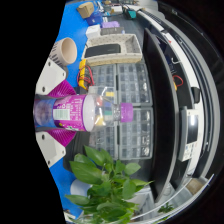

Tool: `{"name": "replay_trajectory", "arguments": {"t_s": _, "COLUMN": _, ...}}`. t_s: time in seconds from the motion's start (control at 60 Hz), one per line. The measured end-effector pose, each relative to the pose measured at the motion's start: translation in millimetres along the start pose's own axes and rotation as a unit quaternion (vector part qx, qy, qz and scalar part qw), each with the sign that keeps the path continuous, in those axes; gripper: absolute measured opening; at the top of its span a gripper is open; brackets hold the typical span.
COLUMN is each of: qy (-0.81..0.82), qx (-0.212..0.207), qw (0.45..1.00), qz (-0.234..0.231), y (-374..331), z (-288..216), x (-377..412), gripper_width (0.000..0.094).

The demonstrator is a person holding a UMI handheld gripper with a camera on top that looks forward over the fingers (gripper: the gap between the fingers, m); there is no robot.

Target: Pour water

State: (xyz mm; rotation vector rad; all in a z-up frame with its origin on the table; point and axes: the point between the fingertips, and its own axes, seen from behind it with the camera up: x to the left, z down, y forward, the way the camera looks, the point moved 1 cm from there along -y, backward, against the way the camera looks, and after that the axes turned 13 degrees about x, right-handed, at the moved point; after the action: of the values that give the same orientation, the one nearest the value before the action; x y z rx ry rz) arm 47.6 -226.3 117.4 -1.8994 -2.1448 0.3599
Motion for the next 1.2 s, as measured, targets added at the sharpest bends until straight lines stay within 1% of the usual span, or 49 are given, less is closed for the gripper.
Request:
{"name": "replay_trajectory", "arguments": {"t_s": 0.117, "qy": 0.005, "qx": -0.003, "qw": 1.000, "qz": 0.000, "y": -3, "z": 1, "x": -1, "gripper_width": 0.0385}}
{"name": "replay_trajectory", "arguments": {"t_s": 0.217, "qy": 0.000, "qx": -0.001, "qw": 1.000, "qz": 0.002, "y": -4, "z": 1, "x": 1, "gripper_width": 0.0474}}
{"name": "replay_trajectory", "arguments": {"t_s": 0.3, "qy": 0.002, "qx": 0.007, "qw": 1.000, "qz": -0.001, "y": -4, "z": 3, "x": 3, "gripper_width": 0.0516}}
{"name": "replay_trajectory", "arguments": {"t_s": 0.317, "qy": 0.004, "qx": 0.011, "qw": 1.000, "qz": -0.001, "y": -4, "z": 5, "x": 3, "gripper_width": 0.0536}}
{"name": "replay_trajectory", "arguments": {"t_s": 0.333, "qy": 0.006, "qx": 0.016, "qw": 1.000, "qz": -0.001, "y": -4, "z": 7, "x": 3, "gripper_width": 0.0604}}
{"name": "replay_trajectory", "arguments": {"t_s": 0.383, "qy": 0.018, "qx": 0.031, "qw": 0.999, "qz": 0.000, "y": -7, "z": 12, "x": 2, "gripper_width": 0.0738}}
{"name": "replay_trajectory", "arguments": {"t_s": 0.417, "qy": 0.026, "qx": 0.034, "qw": 0.999, "qz": -0.001, "y": -12, "z": 14, "x": 2, "gripper_width": 0.0828}}
{"name": "replay_trajectory", "arguments": {"t_s": 0.633, "qy": 0.039, "qx": 0.057, "qw": 0.998, "qz": 0.013, "y": -65, "z": 51, "x": 10, "gripper_width": 0.0841}}
{"name": "replay_trajectory", "arguments": {"t_s": 0.7, "qy": 0.039, "qx": 0.058, "qw": 0.997, "qz": 0.013, "y": -84, "z": 62, "x": 21, "gripper_width": 0.0840}}
{"name": "replay_trajectory", "arguments": {"t_s": 0.9, "qy": 0.034, "qx": 0.066, "qw": 0.997, "qz": 0.038, "y": -130, "z": 87, "x": 50, "gripper_width": 0.0842}}
{"name": "replay_trajectory", "arguments": {"t_s": 1.117, "qy": 0.012, "qx": 0.056, "qw": 0.997, "qz": 0.049, "y": -153, "z": 80, "x": 72, "gripper_width": 0.0849}}
{"name": "replay_trajectory", "arguments": {"t_s": 1.2, "qy": 0.006, "qx": 0.048, "qw": 0.998, "qz": 0.045, "y": -159, "z": 73, "x": 80, "gripper_width": 0.0848}}
